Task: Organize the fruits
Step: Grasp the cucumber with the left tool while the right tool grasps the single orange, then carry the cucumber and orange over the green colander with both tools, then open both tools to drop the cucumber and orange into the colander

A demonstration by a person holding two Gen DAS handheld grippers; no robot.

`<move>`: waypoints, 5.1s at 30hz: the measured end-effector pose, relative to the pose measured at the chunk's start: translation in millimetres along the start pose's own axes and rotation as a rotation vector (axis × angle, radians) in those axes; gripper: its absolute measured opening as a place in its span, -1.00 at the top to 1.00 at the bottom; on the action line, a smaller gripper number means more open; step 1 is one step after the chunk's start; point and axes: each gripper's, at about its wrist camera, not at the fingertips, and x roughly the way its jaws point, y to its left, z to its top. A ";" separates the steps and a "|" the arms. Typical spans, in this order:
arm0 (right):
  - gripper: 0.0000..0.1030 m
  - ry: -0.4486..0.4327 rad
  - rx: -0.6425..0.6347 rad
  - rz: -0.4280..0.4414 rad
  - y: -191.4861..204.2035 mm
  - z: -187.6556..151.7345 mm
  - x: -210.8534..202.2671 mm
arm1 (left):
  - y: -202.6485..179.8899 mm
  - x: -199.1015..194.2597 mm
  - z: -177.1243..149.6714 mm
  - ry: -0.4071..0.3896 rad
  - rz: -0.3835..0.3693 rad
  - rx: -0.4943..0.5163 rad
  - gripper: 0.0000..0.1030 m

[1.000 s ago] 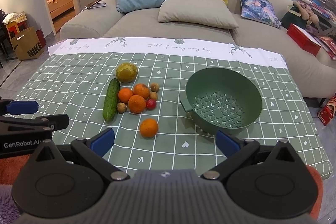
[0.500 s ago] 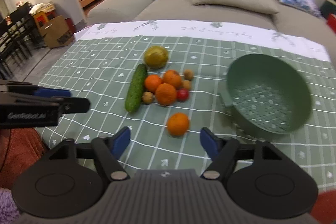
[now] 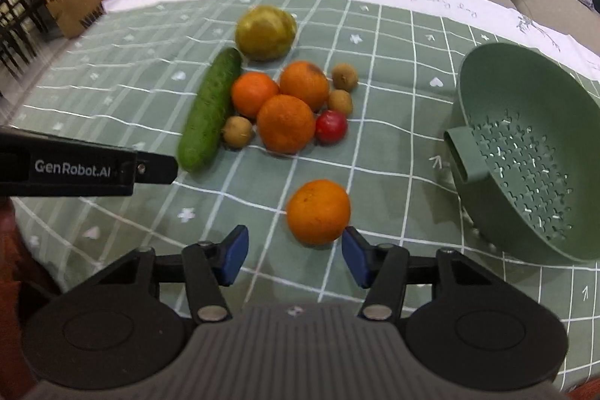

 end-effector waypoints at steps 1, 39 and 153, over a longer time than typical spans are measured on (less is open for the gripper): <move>-0.18 0.004 0.007 -0.009 -0.7 1.4 4.2 | 0.6 3.5 1.6 0.003 0.001 -0.001 0.03; 0.24 0.103 -0.047 0.038 5.3 -16.3 19.4 | 19.7 -0.6 -26.8 0.203 -0.042 -0.029 0.27; -0.66 0.154 -0.114 -0.141 -167.7 51.6 -28.1 | -173.0 -2.0 81.9 0.075 -0.249 0.223 0.00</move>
